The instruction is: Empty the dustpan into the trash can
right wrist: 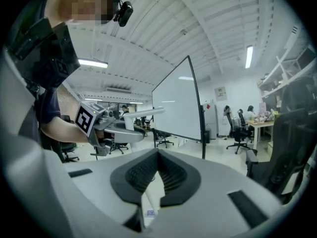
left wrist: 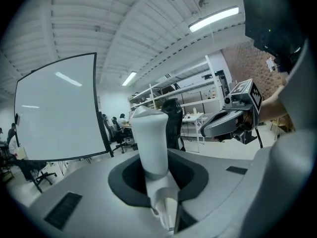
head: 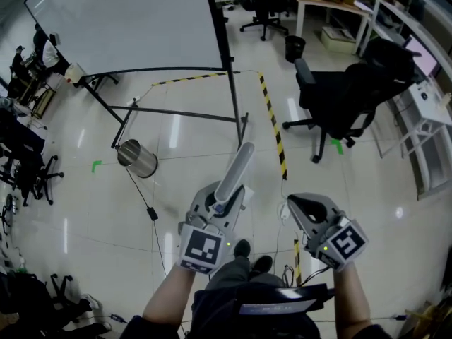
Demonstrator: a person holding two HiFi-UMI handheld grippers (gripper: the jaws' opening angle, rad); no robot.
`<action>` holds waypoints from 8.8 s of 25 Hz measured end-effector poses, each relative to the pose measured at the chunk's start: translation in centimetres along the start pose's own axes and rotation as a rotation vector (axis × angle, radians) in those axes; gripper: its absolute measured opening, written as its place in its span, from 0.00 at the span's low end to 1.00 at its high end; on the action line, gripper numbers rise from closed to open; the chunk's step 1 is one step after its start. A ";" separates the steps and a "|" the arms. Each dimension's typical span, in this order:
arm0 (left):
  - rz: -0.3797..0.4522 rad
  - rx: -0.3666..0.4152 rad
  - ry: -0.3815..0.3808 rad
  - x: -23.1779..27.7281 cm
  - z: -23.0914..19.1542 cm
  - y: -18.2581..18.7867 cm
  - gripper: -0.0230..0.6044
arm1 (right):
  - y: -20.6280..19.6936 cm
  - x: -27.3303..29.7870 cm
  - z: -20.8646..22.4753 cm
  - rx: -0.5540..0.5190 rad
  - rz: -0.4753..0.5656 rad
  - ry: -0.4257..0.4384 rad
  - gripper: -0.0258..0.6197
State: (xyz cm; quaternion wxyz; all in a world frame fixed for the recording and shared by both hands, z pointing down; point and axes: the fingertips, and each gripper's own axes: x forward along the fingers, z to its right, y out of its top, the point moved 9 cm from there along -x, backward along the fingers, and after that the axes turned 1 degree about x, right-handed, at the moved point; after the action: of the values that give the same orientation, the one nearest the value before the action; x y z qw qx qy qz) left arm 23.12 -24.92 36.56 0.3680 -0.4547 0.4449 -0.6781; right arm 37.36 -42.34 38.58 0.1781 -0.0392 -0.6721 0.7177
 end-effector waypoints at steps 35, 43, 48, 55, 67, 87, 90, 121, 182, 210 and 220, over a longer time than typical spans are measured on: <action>0.082 -0.033 0.048 -13.7 -16.7 -0.3 0.14 | 10.6 19.3 -12.4 -0.212 0.058 0.113 0.06; 0.085 -0.018 0.085 -16.4 -18.8 -0.4 0.14 | 11.6 21.1 -13.8 -0.215 0.078 0.138 0.06; 0.089 -0.036 0.116 -18.0 -20.2 -1.1 0.14 | 11.1 22.6 -15.4 -0.235 0.038 0.190 0.06; 0.095 -0.076 0.133 -17.4 -21.8 -0.9 0.14 | 10.7 25.2 -14.6 -0.247 0.013 0.258 0.06; 0.059 -0.145 0.232 -12.8 -27.2 0.5 0.14 | 11.2 32.6 -7.0 -0.162 0.065 0.434 0.06; 0.083 -0.085 0.387 -15.0 -34.2 0.8 0.14 | 15.5 42.3 -8.5 -0.246 0.104 0.618 0.06; 0.090 -0.098 0.384 -16.2 -35.6 0.3 0.14 | 15.7 43.9 -9.5 -0.252 0.108 0.615 0.06; 0.148 -0.107 0.286 -25.6 -55.6 -6.2 0.13 | 18.8 63.2 -22.4 -0.329 0.036 0.583 0.06; 0.276 -0.235 0.155 -16.3 -83.7 -13.8 0.12 | 20.7 86.8 -16.4 -0.262 -0.048 0.397 0.06; 0.319 -0.309 0.318 -17.4 -84.9 -17.9 0.12 | 19.5 93.4 -15.5 -0.385 -0.075 0.676 0.06; 0.333 -0.307 0.287 -20.8 -84.9 -19.9 0.12 | 19.7 95.7 -18.8 -0.462 -0.148 0.728 0.06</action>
State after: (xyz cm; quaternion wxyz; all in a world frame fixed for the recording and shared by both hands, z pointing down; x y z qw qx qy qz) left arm -52.40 23.34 33.05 0.3344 -0.3251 0.6586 -0.5905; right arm -50.41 4.39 35.03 0.4410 -0.2801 -0.7092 0.4733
